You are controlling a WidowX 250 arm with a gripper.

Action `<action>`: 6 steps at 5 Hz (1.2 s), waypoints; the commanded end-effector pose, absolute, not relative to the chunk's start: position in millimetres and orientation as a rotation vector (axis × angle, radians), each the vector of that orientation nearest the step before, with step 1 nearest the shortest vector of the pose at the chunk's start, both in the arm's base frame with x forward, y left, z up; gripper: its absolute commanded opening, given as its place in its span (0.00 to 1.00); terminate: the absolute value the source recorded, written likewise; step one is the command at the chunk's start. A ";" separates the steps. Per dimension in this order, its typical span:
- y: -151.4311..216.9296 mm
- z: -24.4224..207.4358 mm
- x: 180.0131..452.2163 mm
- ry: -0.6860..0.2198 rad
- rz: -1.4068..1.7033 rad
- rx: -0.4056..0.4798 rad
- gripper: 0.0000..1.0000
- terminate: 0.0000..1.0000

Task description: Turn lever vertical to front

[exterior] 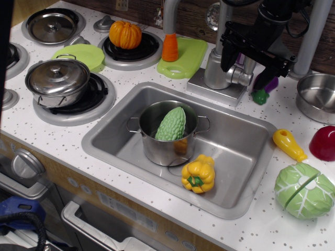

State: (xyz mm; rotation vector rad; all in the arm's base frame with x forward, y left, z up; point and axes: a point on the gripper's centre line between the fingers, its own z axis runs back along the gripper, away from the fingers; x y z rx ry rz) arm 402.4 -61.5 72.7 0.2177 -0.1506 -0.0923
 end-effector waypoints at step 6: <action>-58.4 119.7 448.0 -0.438 -0.101 0.301 1.00 0.00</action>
